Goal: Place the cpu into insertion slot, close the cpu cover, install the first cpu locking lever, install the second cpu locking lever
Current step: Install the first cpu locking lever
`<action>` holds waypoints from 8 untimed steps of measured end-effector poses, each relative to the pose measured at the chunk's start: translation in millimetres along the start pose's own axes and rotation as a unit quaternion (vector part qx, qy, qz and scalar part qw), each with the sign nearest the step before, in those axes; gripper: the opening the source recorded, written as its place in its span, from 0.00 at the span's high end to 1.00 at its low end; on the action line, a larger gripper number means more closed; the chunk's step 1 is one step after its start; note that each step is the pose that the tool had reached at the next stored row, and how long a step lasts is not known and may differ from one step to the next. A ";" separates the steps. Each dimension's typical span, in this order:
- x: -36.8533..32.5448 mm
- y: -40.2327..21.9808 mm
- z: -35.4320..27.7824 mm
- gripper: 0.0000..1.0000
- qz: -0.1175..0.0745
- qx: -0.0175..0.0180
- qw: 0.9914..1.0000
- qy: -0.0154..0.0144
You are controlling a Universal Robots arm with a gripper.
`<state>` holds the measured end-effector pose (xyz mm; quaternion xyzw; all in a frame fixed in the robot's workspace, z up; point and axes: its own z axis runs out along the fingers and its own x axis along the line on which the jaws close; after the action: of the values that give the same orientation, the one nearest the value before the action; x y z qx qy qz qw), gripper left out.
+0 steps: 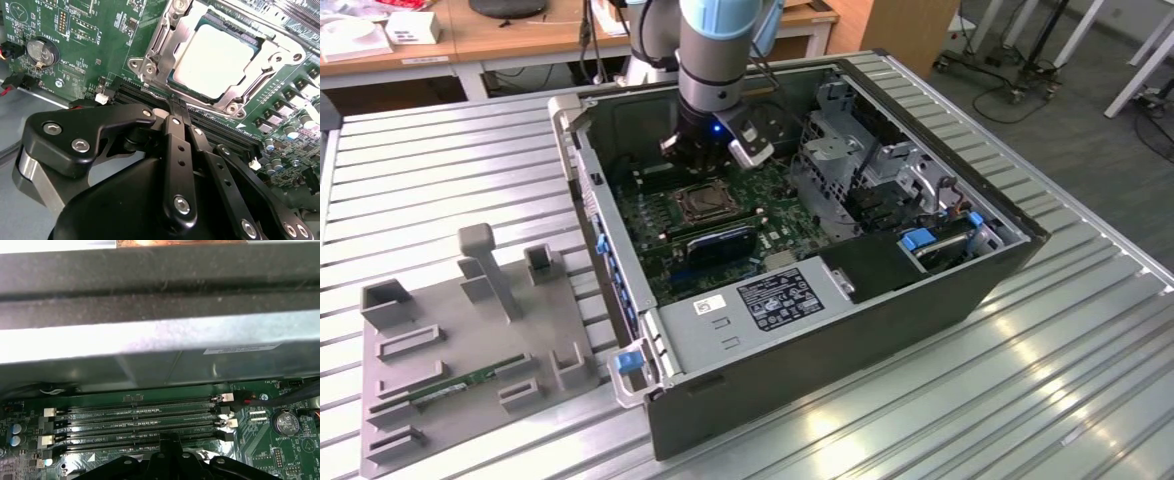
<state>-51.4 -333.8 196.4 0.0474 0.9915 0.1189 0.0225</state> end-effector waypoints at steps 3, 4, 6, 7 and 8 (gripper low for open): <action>0.0 0.0 0.0 0.89 0.000 0.004 1.000 0.000; 0.0 0.0 0.0 0.89 0.000 0.004 1.000 0.000; 0.0 0.2 -0.2 0.89 0.000 0.004 1.000 0.000; 0.0 0.3 -0.6 0.89 0.000 0.004 1.000 0.000; 0.0 0.5 -1.3 0.89 0.000 0.004 1.000 0.000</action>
<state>-51.5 -333.6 197.8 0.0474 0.9920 0.1150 0.0227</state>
